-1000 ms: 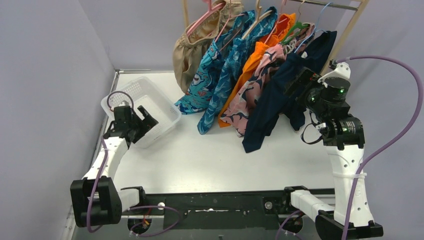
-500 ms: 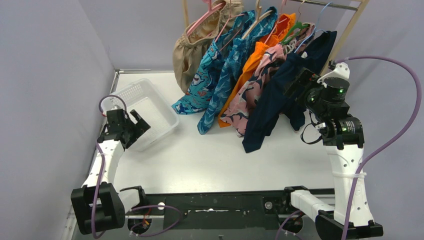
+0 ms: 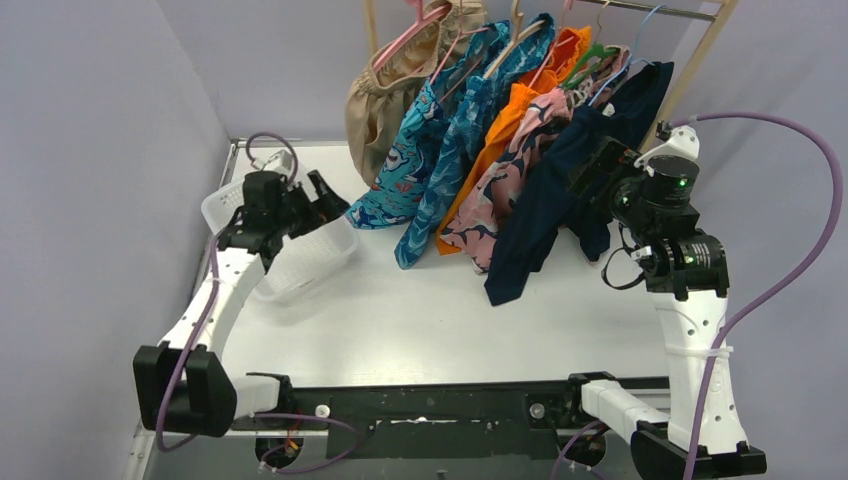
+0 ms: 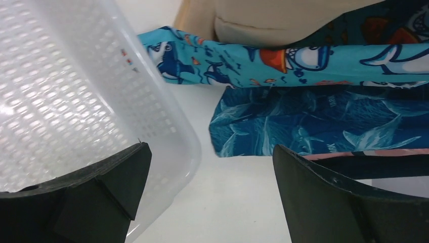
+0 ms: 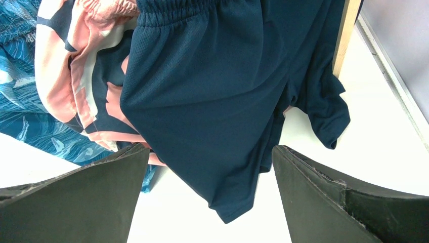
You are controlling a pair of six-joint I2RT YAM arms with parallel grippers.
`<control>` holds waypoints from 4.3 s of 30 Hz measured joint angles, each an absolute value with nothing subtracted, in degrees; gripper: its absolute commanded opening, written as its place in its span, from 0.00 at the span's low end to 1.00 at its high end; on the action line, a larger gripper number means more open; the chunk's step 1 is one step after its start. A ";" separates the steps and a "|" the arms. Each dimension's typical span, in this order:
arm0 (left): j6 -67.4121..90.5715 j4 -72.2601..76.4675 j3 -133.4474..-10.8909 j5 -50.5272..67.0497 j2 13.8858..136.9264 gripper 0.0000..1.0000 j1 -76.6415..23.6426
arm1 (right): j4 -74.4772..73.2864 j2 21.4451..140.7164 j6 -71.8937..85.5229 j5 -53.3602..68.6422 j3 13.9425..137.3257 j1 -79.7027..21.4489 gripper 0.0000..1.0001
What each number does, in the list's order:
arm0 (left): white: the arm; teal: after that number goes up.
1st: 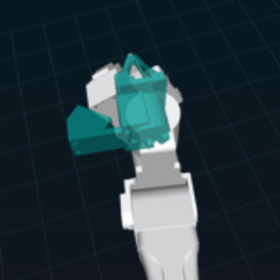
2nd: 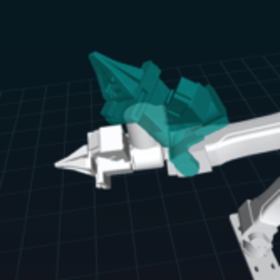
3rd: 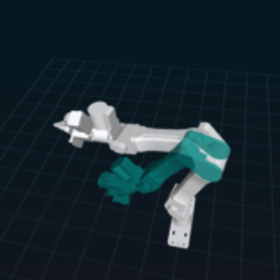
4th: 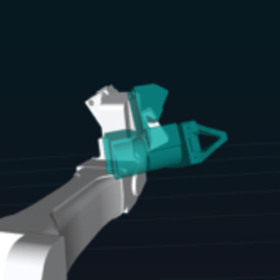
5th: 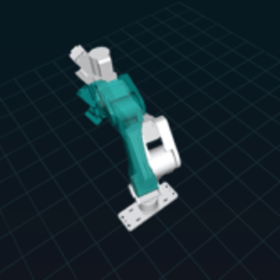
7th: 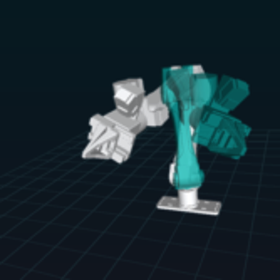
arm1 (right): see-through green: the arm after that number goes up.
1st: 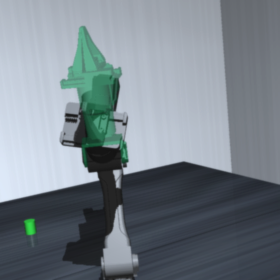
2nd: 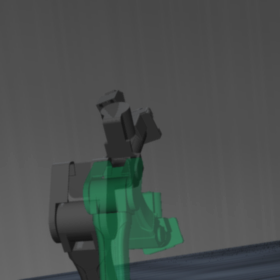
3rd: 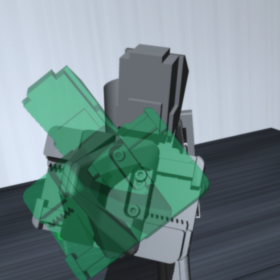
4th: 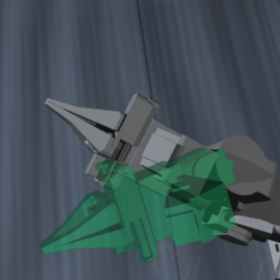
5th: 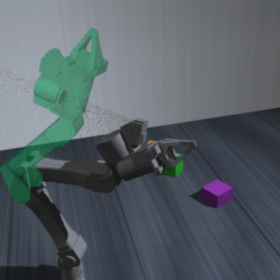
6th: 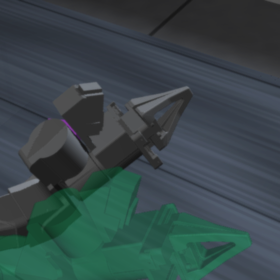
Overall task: Remove the shorts from the hanger
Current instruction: Adjust the basket at the center of the board, then adjust the hanger at the clothes rod.
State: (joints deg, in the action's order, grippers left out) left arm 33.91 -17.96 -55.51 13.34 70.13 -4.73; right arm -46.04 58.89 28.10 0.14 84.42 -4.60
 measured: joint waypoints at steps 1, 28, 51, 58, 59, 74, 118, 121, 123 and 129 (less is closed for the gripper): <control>33.82 -16.69 -56.66 13.34 71.79 0.93 -6.20 | -46.09 58.78 28.10 0.14 84.42 -4.60 0.98; 28.03 -28.84 -66.57 -16.53 94.83 0.76 -18.13 | -48.18 56.36 29.12 -0.84 85.52 -4.60 0.98; 27.42 -28.80 -62.30 -9.43 67.31 0.91 -18.81 | -51.44 83.55 30.63 -7.53 112.90 -4.73 0.89; 28.47 -26.06 -57.84 -5.43 60.31 0.92 -18.81 | -52.38 86.19 31.09 -6.94 112.95 -5.17 0.66; 28.49 -26.04 -57.52 -5.04 60.31 0.92 -18.81 | -52.45 86.35 31.09 -7.66 112.95 -5.28 0.62; 28.49 -25.87 -57.14 -1.61 59.61 0.92 -18.81 | -52.64 87.55 26.28 -14.66 113.14 -5.30 0.52; 29.80 -23.09 -54.81 0.95 57.19 0.97 -18.63 | -41.54 75.40 18.20 0.16 97.08 6.68 0.60; 29.78 -22.85 -54.39 0.99 57.19 0.97 -18.55 | -41.89 75.55 19.35 3.90 97.45 7.86 0.67; 29.78 -22.85 -54.19 1.19 57.21 0.97 -18.41 | -43.00 76.34 19.64 5.74 99.02 8.32 0.71; 29.78 -22.76 -53.98 1.85 57.49 0.97 -18.13 | -45.95 81.12 19.55 7.90 108.27 10.81 0.82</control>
State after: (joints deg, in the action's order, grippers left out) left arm 29.78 -22.76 -53.98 1.85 57.49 -18.13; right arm -45.95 81.12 19.55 7.90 108.27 10.81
